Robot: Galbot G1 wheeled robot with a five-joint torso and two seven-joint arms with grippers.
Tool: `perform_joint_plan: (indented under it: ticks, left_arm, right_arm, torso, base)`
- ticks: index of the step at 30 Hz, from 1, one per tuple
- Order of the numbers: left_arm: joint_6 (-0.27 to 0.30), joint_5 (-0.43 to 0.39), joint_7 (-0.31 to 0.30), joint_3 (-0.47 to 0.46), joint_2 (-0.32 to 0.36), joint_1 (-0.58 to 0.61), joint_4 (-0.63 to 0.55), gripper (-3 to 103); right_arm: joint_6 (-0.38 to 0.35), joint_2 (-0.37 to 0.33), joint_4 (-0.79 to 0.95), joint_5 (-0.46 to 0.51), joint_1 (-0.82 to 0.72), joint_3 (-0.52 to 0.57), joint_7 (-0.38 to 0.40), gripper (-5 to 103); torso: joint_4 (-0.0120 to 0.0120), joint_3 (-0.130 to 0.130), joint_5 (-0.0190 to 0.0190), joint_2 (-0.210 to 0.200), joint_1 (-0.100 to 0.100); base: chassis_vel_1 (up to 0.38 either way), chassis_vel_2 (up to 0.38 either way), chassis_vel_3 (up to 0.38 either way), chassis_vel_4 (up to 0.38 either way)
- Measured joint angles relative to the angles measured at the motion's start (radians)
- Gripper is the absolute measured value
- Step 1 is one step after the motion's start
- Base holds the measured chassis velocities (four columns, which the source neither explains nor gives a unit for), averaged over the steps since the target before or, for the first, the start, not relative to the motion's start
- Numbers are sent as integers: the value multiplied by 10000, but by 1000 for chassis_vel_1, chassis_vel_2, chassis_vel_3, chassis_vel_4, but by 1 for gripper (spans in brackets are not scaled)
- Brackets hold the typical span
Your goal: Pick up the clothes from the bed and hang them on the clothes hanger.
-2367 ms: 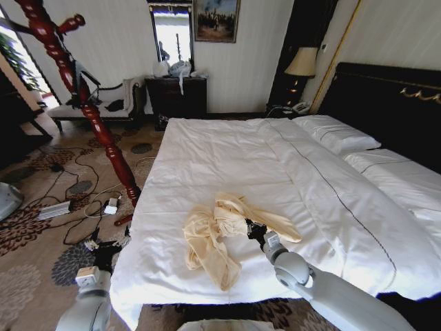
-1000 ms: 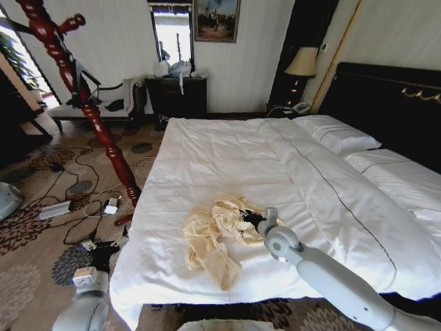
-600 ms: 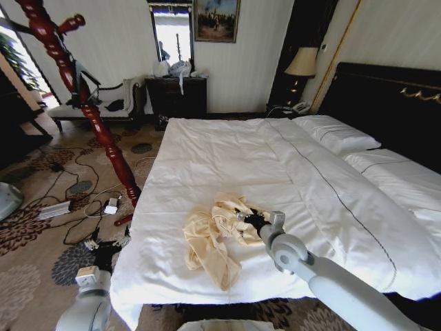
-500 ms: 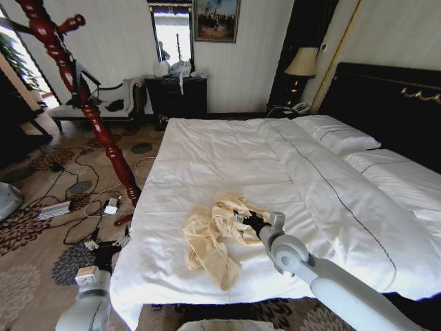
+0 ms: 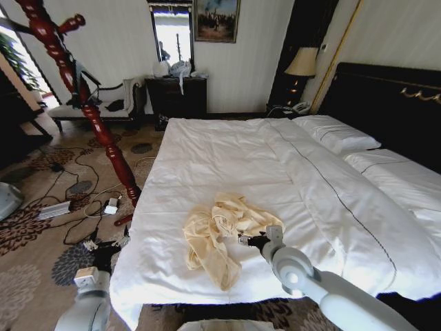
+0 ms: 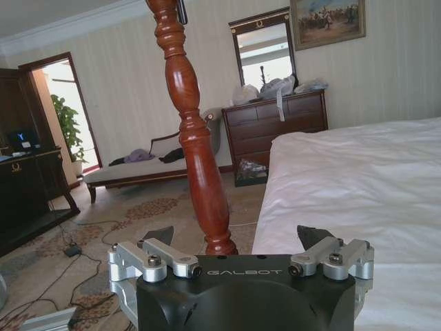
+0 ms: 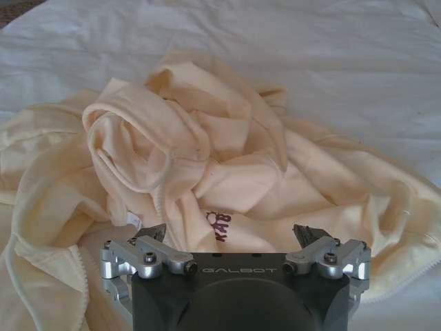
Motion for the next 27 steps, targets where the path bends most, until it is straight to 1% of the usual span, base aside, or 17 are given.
perform_joint_plan:
  ticks: [2,5,6,7,9,13,16,17,19,21,25,27]
  left_arm:
    - [0,1,0,-6,2,7,-2,100]
    - [0,6,0,-18,6,29,-14,100]
    - [0,6,0,-18,6,29,-14,100]
    - [0,11,0,-19,0,27,-15,100]
    - [0,44,0,-6,-34,15,-15,100]
    - [0,82,0,18,-63,4,-11,100]
    - [1,93,0,24,-74,-11,8,100]
    - [1,93,0,24,-74,-11,8,100]
    - [2,95,0,23,-75,-10,15,100]
    - [2,97,0,18,-76,-6,21,100]
    - [3,97,3,12,-82,7,38,100]
    - [3,100,3,12,-85,7,42,100]
  right_arm:
    - [51,52,-49,-148,-6,-21,-101,100]
    - [476,242,-349,-759,37,-151,-645,100]
    - [476,242,-349,-759,37,-151,-645,100]
    - [588,270,-427,-929,52,-186,-825,103]
    - [779,366,-623,-1234,122,-240,-1116,99]
    - [860,538,-880,-1315,250,-298,-1220,98]
    - [894,739,-1120,-1381,398,-417,-1268,94]
    - [894,739,-1120,-1381,398,-417,-1268,94]
    - [894,831,-1234,-1510,473,-497,-1286,84]
    - [894,859,-1289,-1599,499,-531,-1307,84]
    - [890,918,-1403,-1741,528,-598,-1359,62]
    - [890,929,-1422,-1771,528,-600,-1378,62]
  torso:
    - [0,0,0,0,0]
    - [3,1,0,0,1]
    - [3,1,0,0,1]
    - [2,0,-1,0,1]
    - [2,0,0,0,0]
    - [2,1,-1,0,1]
    - [2,1,0,0,1]
    - [2,1,0,0,1]
    - [2,1,-1,0,1]
    - [3,1,-1,0,1]
    - [2,1,-1,0,0]
    - [2,0,-1,0,1]
  base:
    - [0,0,0,0]
    - [0,0,0,0]
    - [0,0,0,0]
    - [0,0,0,0]
    - [0,0,0,0]
    - [0,0,0,0]
    - [0,0,0,0]
    - [0,0,0,0]
    - [0,0,0,0]
    - [0,0,0,0]
    - [0,0,0,0]
    - [0,0,0,0]
